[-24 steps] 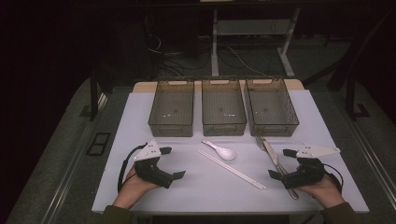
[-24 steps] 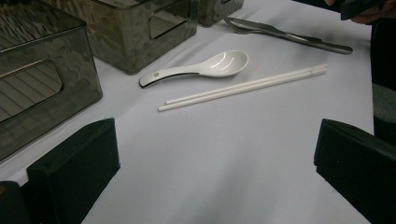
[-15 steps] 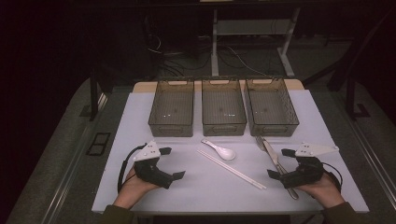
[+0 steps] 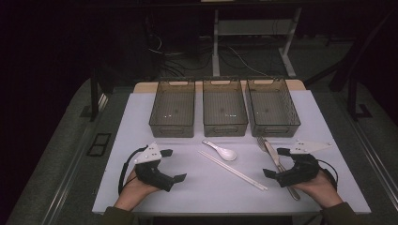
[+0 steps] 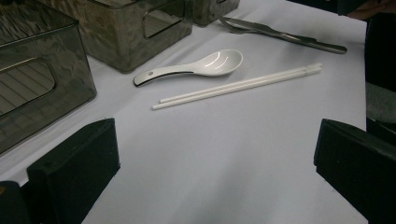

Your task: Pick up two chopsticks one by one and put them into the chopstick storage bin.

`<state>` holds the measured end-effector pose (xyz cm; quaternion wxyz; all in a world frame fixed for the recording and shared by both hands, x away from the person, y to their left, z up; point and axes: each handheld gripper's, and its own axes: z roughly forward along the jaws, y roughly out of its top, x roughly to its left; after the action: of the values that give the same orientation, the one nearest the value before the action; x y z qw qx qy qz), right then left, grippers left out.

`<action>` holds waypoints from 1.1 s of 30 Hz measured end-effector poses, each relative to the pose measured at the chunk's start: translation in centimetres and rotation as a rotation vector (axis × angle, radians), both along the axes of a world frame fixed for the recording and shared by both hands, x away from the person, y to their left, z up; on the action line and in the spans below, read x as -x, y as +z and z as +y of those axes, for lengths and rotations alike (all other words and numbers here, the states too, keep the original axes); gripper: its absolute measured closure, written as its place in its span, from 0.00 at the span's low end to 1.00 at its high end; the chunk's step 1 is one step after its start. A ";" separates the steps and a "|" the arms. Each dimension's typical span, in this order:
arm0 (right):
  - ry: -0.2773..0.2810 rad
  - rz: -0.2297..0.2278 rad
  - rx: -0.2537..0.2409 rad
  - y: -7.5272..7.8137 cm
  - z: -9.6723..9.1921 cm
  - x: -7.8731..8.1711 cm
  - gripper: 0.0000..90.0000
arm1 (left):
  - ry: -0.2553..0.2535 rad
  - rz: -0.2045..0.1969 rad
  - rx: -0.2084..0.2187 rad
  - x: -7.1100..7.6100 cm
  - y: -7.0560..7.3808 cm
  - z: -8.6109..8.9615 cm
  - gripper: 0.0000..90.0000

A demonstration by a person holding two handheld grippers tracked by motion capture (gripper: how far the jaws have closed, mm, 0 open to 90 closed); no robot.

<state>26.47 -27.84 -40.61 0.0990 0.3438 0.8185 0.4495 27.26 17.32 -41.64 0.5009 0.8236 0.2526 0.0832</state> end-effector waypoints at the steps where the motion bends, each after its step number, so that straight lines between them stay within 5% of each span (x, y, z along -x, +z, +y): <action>1: 0.003 0.001 0.000 0.0 0.1 -0.1 0.02 | 0.000 0.000 0.000 0.0 0.0 0.0 0.00; 33: 0.048 0.021 0.001 0.1 3.1 -1.4 0.02 | -0.005 0.006 0.014 0.0 -0.1 -0.1 0.00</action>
<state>27.88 -24.78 -40.47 0.0797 0.3289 0.8278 0.4475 27.27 17.26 -41.74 0.5063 0.8208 0.2529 0.0776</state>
